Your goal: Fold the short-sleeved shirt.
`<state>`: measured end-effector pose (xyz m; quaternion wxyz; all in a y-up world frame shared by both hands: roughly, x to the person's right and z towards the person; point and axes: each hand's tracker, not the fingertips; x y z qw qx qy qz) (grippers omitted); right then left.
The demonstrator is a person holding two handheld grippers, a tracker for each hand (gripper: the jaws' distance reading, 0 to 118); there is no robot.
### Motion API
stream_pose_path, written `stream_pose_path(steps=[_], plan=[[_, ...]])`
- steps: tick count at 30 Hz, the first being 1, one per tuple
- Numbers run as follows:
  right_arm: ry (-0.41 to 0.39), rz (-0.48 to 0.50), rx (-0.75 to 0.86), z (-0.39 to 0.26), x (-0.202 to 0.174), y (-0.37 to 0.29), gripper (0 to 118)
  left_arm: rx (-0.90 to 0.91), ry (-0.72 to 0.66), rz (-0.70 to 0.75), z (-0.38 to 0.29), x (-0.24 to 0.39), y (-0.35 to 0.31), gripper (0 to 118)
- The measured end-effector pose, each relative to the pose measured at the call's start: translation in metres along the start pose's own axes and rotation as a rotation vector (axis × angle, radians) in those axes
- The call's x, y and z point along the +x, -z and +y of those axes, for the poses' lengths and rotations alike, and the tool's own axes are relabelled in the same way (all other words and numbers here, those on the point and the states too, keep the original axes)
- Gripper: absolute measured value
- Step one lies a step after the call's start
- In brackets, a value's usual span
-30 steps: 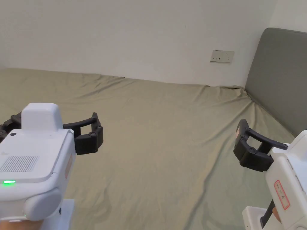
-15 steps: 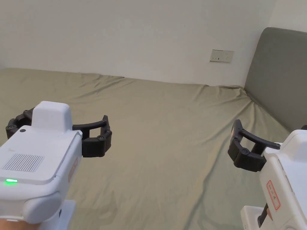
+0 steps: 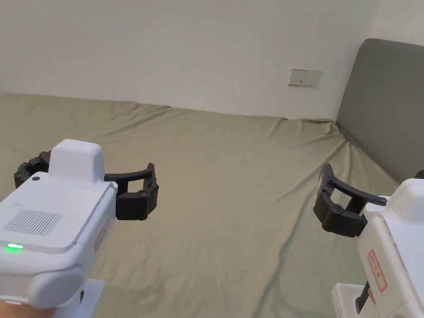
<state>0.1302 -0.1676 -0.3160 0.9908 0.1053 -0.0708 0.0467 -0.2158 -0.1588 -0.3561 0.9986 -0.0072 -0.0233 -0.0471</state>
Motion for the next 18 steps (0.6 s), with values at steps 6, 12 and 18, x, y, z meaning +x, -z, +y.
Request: stream_pose_path(steps=[6, 12, 18], plan=[[0.000, 0.010, -0.019, -0.001, 0.000, 0.001, 118, 0.026, -0.064, 0.029, 0.000, -0.003, 0.002, 118], [0.003, 0.050, -0.123, 0.001, 0.000, 0.005, 84, -0.038, 0.048, 0.001, -0.002, -0.001, 0.001, 76], [0.090, 0.057, -0.123, -0.009, 0.000, 0.001, 1, 0.004, -0.056, 0.012, -0.003, -0.008, 0.002, 0]])
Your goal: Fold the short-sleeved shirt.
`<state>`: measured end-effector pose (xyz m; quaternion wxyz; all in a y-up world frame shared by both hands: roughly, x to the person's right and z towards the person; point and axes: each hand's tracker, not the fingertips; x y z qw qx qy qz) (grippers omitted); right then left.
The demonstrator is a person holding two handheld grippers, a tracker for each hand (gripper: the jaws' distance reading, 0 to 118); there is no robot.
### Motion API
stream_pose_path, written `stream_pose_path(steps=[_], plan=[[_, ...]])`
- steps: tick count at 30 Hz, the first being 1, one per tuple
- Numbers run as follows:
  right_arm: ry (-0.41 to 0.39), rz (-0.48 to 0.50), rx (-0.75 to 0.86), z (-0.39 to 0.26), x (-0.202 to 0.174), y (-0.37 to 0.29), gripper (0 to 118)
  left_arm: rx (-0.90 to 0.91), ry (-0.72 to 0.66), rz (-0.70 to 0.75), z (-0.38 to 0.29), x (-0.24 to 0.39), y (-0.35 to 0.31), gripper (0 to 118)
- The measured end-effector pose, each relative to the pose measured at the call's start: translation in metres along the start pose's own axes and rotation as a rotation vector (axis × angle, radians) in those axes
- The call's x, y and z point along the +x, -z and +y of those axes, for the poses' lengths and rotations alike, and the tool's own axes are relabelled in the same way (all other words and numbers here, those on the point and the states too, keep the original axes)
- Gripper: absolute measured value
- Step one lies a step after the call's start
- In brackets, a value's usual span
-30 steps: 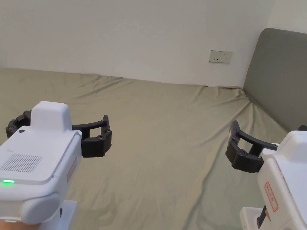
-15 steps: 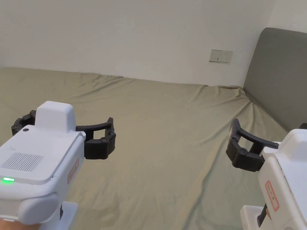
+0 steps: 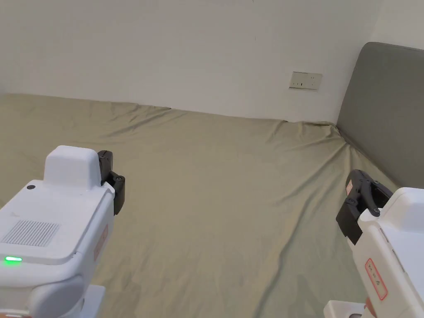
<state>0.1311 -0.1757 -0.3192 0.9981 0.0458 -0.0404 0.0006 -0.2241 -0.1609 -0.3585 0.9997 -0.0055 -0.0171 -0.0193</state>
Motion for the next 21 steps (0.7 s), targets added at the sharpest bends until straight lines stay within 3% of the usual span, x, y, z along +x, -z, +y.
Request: stream_pose_path(steps=[4, 9, 12, 15, 18, 21], plan=[[-0.113, -0.060, 0.016, -0.003, 0.001, -0.003, 1, -0.003, 0.075, 0.021, -0.003, 0.005, 0.001, 0], [-0.049, -0.040, 0.010, 0.000, 0.002, -0.005, 1, -0.026, 0.047, -0.001, -0.005, 0.008, 0.002, 0], [-0.066, -0.002, 0.018, 0.004, -0.013, -0.001, 1, -0.011, 0.035, 0.050, -0.004, -0.001, -0.003, 0], [-0.072, 0.104, 0.032, 0.009, -0.042, 0.009, 1, -0.013, 0.037, 0.142, -0.003, -0.021, -0.022, 0], [-0.041, 0.232, 0.051, 0.013, -0.086, 0.023, 1, -0.016, -0.009, 0.264, -0.005, -0.058, -0.056, 0], [0.010, 0.386, 0.070, 0.016, -0.138, 0.033, 1, -0.026, 0.030, 0.434, -0.007, -0.094, -0.094, 0]])
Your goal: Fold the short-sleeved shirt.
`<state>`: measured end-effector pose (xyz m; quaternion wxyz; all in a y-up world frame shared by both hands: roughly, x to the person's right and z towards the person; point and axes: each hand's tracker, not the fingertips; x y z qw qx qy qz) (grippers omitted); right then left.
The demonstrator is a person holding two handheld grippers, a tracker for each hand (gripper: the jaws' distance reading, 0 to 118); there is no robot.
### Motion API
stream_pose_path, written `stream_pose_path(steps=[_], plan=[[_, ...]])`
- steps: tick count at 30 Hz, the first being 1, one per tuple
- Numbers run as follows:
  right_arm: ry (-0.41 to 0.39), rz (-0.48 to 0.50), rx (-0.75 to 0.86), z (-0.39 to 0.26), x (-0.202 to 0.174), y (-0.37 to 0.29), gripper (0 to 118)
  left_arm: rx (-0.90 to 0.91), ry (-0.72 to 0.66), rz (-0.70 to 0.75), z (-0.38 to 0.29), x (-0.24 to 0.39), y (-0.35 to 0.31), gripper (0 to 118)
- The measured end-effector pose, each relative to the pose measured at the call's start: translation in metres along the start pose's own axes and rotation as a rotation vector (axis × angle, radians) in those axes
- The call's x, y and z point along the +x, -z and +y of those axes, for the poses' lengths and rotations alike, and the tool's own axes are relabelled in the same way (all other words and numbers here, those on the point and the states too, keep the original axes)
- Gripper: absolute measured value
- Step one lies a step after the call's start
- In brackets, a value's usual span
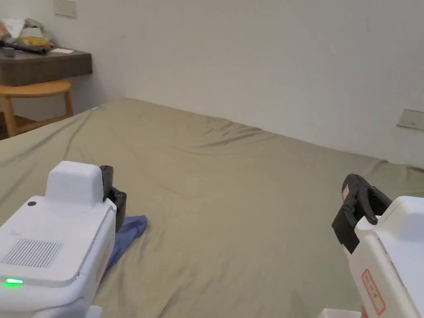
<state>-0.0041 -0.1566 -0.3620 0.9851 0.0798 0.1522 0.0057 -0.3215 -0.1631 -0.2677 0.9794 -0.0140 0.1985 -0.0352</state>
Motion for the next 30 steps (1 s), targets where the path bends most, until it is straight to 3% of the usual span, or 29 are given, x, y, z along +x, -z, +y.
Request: stream_pose_path(steps=[6, 11, 16, 25, 26, 27, 29, 30], plan=[[0.093, 0.267, 0.017, -0.004, -0.096, 0.031, 1, -0.058, 0.046, 0.238, -0.007, -0.087, -0.036, 0], [0.048, 0.400, -0.008, -0.012, -0.151, 0.039, 1, -0.095, 0.052, 0.301, -0.019, -0.120, -0.040, 0], [0.010, 0.454, -0.057, -0.025, -0.170, 0.053, 1, -0.178, 0.035, 0.255, -0.046, -0.121, -0.006, 0], [-0.025, 0.490, -0.198, -0.070, -0.184, 0.090, 1, -0.473, -0.037, 0.011, -0.132, -0.124, 0.084, 0], [-0.029, 0.497, -0.216, -0.075, -0.186, 0.094, 1, -0.502, -0.047, -0.004, -0.141, -0.124, 0.093, 8], [-0.030, 0.506, -0.234, -0.081, -0.188, 0.098, 1, -0.537, -0.056, -0.017, -0.151, -0.125, 0.104, 34], [-0.032, 0.522, -0.260, -0.091, -0.190, 0.103, 1, -0.606, -0.084, -0.013, -0.170, -0.127, 0.126, 101], [-0.035, 0.527, -0.271, -0.095, -0.191, 0.105, 1, -0.649, -0.098, -0.028, -0.178, -0.128, 0.136, 118]])
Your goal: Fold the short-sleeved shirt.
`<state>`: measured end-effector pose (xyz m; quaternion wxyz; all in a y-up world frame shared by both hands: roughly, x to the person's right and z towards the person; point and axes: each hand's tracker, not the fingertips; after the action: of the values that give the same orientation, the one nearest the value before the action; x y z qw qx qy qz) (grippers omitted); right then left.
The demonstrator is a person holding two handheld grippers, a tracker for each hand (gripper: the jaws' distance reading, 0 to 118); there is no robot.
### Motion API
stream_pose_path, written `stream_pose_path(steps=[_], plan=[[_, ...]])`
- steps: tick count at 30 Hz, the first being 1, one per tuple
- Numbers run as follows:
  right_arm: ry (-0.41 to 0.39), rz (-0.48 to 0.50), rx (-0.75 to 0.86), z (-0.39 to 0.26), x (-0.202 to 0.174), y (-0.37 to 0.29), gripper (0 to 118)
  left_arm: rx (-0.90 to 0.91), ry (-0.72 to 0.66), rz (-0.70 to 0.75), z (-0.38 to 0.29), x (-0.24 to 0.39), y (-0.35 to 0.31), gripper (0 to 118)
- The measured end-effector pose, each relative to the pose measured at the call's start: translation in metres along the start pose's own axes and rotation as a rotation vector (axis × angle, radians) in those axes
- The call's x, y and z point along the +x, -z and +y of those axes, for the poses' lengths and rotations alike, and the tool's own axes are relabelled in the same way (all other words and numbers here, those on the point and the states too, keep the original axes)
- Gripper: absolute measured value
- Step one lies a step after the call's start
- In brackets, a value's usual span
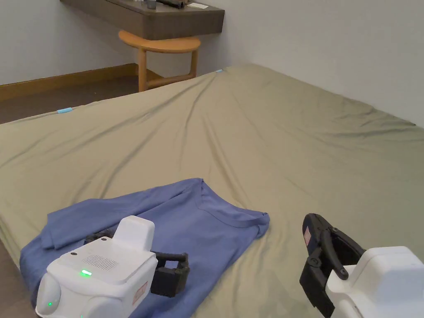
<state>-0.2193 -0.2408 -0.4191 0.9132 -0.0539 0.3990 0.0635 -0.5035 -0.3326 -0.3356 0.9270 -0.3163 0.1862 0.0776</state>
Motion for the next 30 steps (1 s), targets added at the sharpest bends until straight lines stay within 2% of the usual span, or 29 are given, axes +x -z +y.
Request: stream_pose_path(steps=[2, 8, 14, 17, 19, 20, 21, 23, 24, 25, 30], plan=[[-0.004, 0.008, -0.018, -0.006, 0.002, 0.004, 1, 0.023, 0.001, -0.053, -0.001, -0.001, 0.007, 107], [-0.019, 0.013, -0.058, -0.015, 0.012, 0.007, 1, -0.056, 0.054, -0.002, 0.012, 0.002, 0.059, 113], [-0.018, -0.002, -0.069, -0.017, 0.022, 0.002, 1, -0.291, 0.047, 0.001, 0.004, 0.004, 0.108, 118], [-0.004, -0.014, -0.071, -0.018, 0.025, -0.001, 1, -0.281, 0.053, 0.004, 0.016, 0.006, 0.108, 116], [0.005, -0.020, -0.080, -0.021, 0.028, -0.003, 1, -0.257, 0.035, -0.006, 0.013, 0.003, 0.100, 85], [0.008, -0.019, -0.085, -0.022, 0.028, -0.005, 1, -0.203, 0.025, 0.005, 0.015, 0.005, 0.093, 76], [0.011, -0.019, -0.090, -0.024, 0.029, -0.008, 1, -0.145, 0.018, 0.010, 0.019, 0.008, 0.085, 76], [0.011, -0.026, -0.104, -0.026, 0.031, -0.013, 1, -0.150, -0.008, 0.052, 0.022, 0.008, 0.079, 21], [0.011, -0.031, -0.109, -0.027, 0.032, -0.016, 1, -0.166, -0.036, 0.060, 0.026, 0.008, 0.078, 13], [0.014, -0.038, -0.114, -0.028, 0.034, -0.020, 1, -0.167, -0.063, 0.028, 0.030, 0.007, 0.076, 12], [0.050, -0.089, -0.108, -0.026, 0.053, -0.049, 1, -0.048, -0.131, 0.049, 0.052, -0.002, 0.037, 12]])
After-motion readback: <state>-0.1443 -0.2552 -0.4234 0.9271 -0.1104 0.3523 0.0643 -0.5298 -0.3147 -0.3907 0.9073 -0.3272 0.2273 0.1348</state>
